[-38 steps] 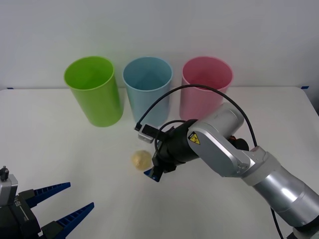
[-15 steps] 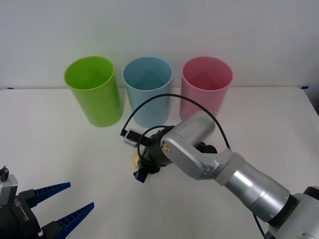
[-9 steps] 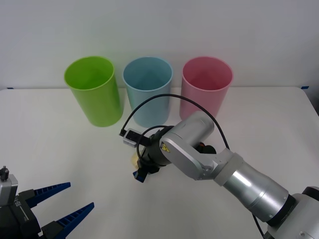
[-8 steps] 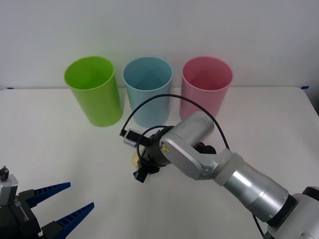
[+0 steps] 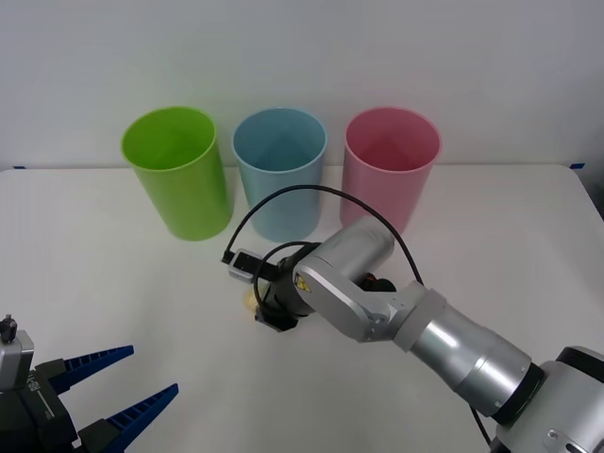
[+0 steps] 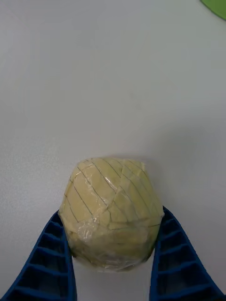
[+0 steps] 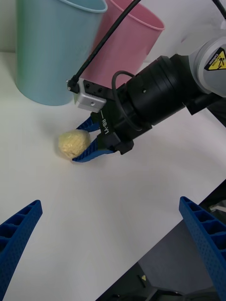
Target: Put cans in the blue bin and PET bottles in the pink bin and trash in the green bin.
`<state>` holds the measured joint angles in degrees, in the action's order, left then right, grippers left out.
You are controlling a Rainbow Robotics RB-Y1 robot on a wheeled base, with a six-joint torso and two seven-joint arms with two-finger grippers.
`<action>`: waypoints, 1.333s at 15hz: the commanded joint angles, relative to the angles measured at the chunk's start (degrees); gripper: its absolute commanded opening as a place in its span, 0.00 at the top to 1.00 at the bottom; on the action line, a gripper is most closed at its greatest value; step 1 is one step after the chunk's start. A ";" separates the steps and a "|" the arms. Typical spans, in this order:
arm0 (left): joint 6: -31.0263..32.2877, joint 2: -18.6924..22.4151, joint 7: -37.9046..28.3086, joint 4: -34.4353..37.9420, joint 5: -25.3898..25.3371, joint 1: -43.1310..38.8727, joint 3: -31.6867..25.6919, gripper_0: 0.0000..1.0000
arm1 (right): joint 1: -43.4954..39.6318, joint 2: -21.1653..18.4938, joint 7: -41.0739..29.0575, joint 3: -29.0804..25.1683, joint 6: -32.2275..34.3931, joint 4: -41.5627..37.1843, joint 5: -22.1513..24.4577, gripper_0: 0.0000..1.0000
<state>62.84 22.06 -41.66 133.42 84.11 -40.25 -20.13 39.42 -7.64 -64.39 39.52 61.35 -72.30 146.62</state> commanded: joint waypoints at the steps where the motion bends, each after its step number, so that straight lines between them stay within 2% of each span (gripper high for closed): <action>1: 0.00 0.00 0.00 0.00 0.00 0.00 0.00 0.00 | 0.04 -0.01 0.23 0.20 -0.36 0.14 -0.63 1.00; 7: 0.00 0.00 0.00 0.00 0.00 0.00 0.00 0.00 | 0.04 -0.71 0.75 0.12 -1.94 -0.13 -1.60 1.00; 11: 0.00 0.00 0.00 0.00 0.00 0.00 0.00 0.00 | -0.48 -4.14 1.10 0.12 -2.03 -5.57 -3.80 1.00; 14: 0.00 0.00 0.00 0.00 0.00 0.00 0.00 0.00 | -3.38 -8.97 1.02 -0.59 -4.05 -12.78 -7.14 1.00; 16: 0.00 0.00 0.00 0.00 0.00 0.00 0.00 0.00 | -6.55 -13.28 1.28 -2.70 -4.05 -20.34 -9.42 1.00; 20: 0.00 0.00 0.00 0.00 0.00 0.00 0.00 0.00 | -13.40 -22.07 3.04 -11.05 -0.53 -34.49 -18.39 1.00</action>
<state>62.84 22.06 -41.66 133.42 84.11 -40.25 -20.13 27.17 -28.23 -61.86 30.41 59.75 -104.44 130.16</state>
